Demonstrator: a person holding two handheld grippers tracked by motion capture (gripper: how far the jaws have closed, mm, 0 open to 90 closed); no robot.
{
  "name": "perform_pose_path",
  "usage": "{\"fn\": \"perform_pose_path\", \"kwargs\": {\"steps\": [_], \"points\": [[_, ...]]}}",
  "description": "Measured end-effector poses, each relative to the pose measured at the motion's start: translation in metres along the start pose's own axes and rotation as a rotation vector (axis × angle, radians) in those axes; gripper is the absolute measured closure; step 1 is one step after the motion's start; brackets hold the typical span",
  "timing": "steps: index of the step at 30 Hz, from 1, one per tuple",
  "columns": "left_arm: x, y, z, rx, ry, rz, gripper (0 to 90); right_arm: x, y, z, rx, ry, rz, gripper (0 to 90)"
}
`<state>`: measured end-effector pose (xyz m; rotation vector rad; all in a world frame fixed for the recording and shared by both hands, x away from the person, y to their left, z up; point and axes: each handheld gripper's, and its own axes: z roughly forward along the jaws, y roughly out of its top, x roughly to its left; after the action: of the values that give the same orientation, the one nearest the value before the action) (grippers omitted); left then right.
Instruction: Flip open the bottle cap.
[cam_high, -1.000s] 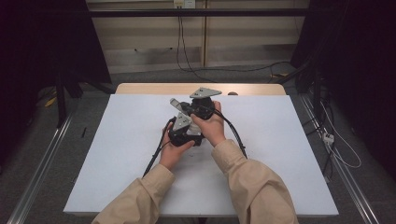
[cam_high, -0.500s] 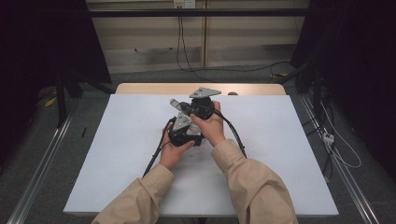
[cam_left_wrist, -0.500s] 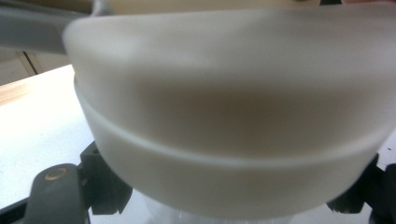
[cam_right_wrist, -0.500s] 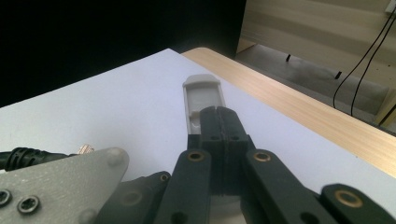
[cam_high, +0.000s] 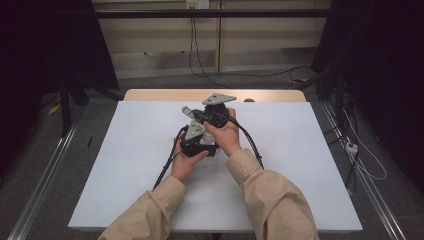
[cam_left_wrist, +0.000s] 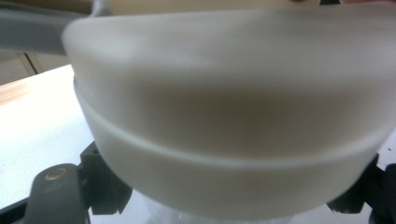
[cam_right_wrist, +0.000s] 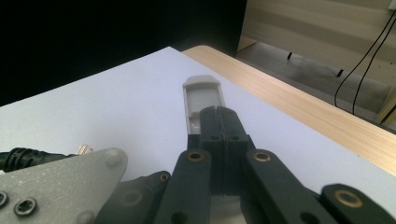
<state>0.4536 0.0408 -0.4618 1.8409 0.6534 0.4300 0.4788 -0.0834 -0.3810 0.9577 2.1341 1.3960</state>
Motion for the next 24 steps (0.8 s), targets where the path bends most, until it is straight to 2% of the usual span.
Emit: {"fn": "perform_pose_path", "kwargs": {"steps": [9,11,12,16,20,22,24], "points": [[0.0011,0.0001,0.0000,0.003,-0.012,0.007,18.6,0.0003,0.0006,0.0007,0.009,0.000,-0.002,90.0],[0.0015,0.0000,-0.0005,0.002,-0.006,-0.004,18.6,0.0004,0.0004,0.0007,0.011,0.002,0.000,90.0],[0.0024,0.0000,0.0001,0.000,-0.024,-0.006,18.5,0.0005,0.0003,0.0007,0.012,0.004,0.000,90.0],[0.0022,0.0000,-0.0002,-0.003,-0.017,-0.015,18.4,0.0009,-0.0002,0.0006,0.011,0.003,-0.012,90.0],[0.0016,0.0003,-0.0005,0.002,-0.014,-0.003,18.2,-0.0001,0.0000,-0.0014,0.011,0.002,-0.019,88.4],[0.0029,0.0003,-0.0007,-0.002,-0.017,-0.007,17.9,-0.0009,-0.0003,-0.0030,0.005,-0.003,-0.017,87.1],[0.0039,0.0001,-0.0007,-0.014,-0.022,-0.027,17.0,-0.0019,-0.0010,-0.0045,0.007,-0.003,-0.008,85.2]]}}
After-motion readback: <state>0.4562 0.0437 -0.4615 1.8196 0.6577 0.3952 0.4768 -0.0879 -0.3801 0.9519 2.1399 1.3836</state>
